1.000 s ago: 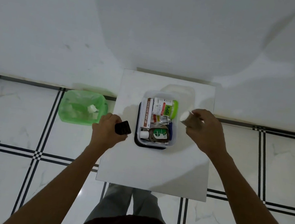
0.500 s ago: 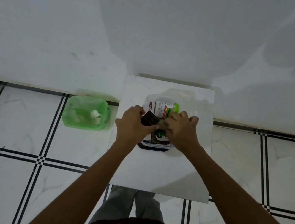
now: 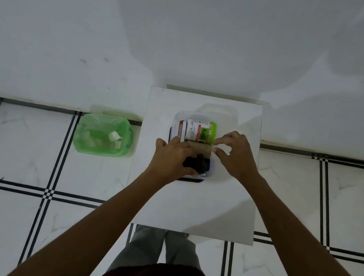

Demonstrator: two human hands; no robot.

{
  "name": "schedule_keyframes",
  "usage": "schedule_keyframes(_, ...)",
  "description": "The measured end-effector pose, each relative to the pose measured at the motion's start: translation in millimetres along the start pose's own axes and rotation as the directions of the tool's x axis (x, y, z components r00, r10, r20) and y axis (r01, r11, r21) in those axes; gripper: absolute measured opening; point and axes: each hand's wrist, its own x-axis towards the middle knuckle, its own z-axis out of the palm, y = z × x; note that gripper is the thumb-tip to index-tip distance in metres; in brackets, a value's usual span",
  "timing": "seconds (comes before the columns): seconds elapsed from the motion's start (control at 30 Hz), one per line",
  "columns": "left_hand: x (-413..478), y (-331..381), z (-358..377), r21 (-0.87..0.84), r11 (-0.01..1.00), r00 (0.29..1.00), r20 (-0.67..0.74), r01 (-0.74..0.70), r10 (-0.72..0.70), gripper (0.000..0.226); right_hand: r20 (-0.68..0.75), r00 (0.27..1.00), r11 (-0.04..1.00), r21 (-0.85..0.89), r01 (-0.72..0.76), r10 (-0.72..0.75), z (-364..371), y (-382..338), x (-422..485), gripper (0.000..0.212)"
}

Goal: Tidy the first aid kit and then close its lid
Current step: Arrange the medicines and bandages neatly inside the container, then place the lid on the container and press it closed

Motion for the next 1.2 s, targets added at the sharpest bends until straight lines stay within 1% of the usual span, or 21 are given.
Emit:
schedule_keyframes(0.1, 1, -8, 10, -0.018, 1.000, 0.999, -0.041, -0.007, 0.006, 0.038, 0.025, 0.999, 0.997, 0.060, -0.041, 0.039, 6, -2, -2, 0.011)
schedule_keyframes(0.17, -5, -13, 19, -0.099, 0.995, 0.987, -0.159, 0.016, -0.032, 0.031, -0.022, 0.995, 0.989, 0.118, -0.090, 0.093, 9, -3, -4, 0.014)
schedule_keyframes(0.2, -9, -15, 23, -0.179, 0.982, 0.966, -0.237, 0.057, -0.099, 0.028, -0.047, 0.989, 0.979, 0.156, -0.128, 0.137, 10, -4, -5, 0.020)
schedule_keyframes(0.23, -13, -16, 24, -0.286, 0.950, 0.934, -0.290, 0.122, -0.207, 0.027, -0.059, 0.978, 0.962, 0.202, -0.186, 0.201, 12, -6, -7, 0.025)
schedule_keyframes(0.27, -16, -16, 24, -0.399, 0.896, 0.897, -0.296, 0.196, -0.328, 0.030, -0.053, 0.961, 0.935, 0.249, -0.251, 0.272, 14, -8, -9, 0.029)
schedule_keyframes(0.3, -18, -16, 23, -0.494, 0.824, 0.867, -0.243, 0.275, -0.435, 0.034, -0.033, 0.941, 0.906, 0.285, -0.314, 0.337, 16, -9, -11, 0.033)
schedule_keyframes(0.33, -19, -16, 22, -0.557, 0.751, 0.852, -0.140, 0.354, -0.505, 0.034, -0.009, 0.923, 0.882, 0.299, -0.365, 0.385, 18, -8, -12, 0.035)
schedule_keyframes(0.4, -17, -16, 22, -0.591, 0.663, 0.848, 0.069, 0.460, -0.526, 0.027, 0.016, 0.910, 0.871, 0.282, -0.402, 0.415, 21, -7, -15, 0.032)
schedule_keyframes(0.47, -16, -17, 22, -0.587, 0.646, 0.846, 0.137, 0.489, -0.515, 0.026, 0.035, 0.909, 0.850, 0.342, -0.401, 0.415, 21, -7, -17, 0.021)
schedule_keyframes(0.5, -15, -18, 21, -0.573, 0.652, 0.845, 0.148, 0.497, -0.514, 0.026, 0.063, 0.891, 0.800, 0.413, -0.434, 0.450, 19, -8, -17, 0.020)
schedule_keyframes(0.53, -14, -18, 21, -0.551, 0.669, 0.848, 0.150, 0.499, -0.508, 0.026, 0.105, 0.856, 0.723, 0.490, -0.487, 0.506, 17, -8, -17, 0.021)
schedule_keyframes(0.63, -13, -14, 18, -0.474, 0.718, 0.849, 0.146, 0.511, -0.508, 0.024, 0.234, 0.702, 0.407, 0.675, -0.615, 0.673, 16, -3, -16, 0.026)
schedule_keyframes(0.67, -13, -14, 16, -0.464, 0.718, 0.844, 0.140, 0.518, -0.518, 0.023, 0.230, 0.653, 0.354, 0.688, -0.634, 0.721, 18, -1, -16, 0.026)
schedule_keyframes(0.7, -14, -15, 16, -0.471, 0.707, 0.836, 0.139, 0.527, -0.530, 0.023, 0.185, 0.624, 0.381, 0.650, -0.657, 0.759, 21, 2, -16, 0.026)
schedule_keyframes(0.73, -16, -16, 15, -0.489, 0.689, 0.828, 0.141, 0.535, -0.543, 0.022, 0.132, 0.627, 0.459, 0.571, -0.681, 0.768, 26, 4, -17, 0.026)
schedule_keyframes(0.8, -22, -20, 13, -0.520, 0.656, 0.814, 0.148, 0.547, -0.561, 0.021, 0.116, 0.679, 0.594, 0.395, -0.701, 0.725, 35, 0, -20, 0.030)
schedule_keyframes(0.9, -33, -29, 10, -0.566, 0.616, 0.798, 0.132, 0.547, -0.587, 0.019, 0.167, 0.762, 0.729, 0.224, -0.647, 0.625, 51, -9, -26, 0.028)
schedule_keyframes(1.0, -44, -40, 7, -0.592, 0.603, 0.791, 0.098, 0.534, -0.604, 0.019, 0.152, 0.819, 0.813, 0.120, -0.570, 0.553, 72, -3, -26, 0.051)
schedule_keyframes(1.03, -47, -43, 5, -0.589, 0.611, 0.793, 0.087, 0.529, -0.603, 0.020, 0.149, 0.837, 0.838, 0.078, -0.540, 0.526, 77, 2, -26, 0.054)
schedule_keyframes(1.1, -51, -48, 3, -0.576, 0.629, 0.797, 0.067, 0.522, -0.600, 0.020, 0.187, 0.859, 0.873, 0.015, -0.487, 0.476, 80, 9, -25, 0.048)
schedule_keyframes(1.2, -52, -50, 5, -0.572, 0.622, 0.788, 0.071, 0.534, -0.611, 0.021, 0.247, 0.860, 0.877, 0.069, -0.476, 0.447, 73, 17, -25, 0.039)
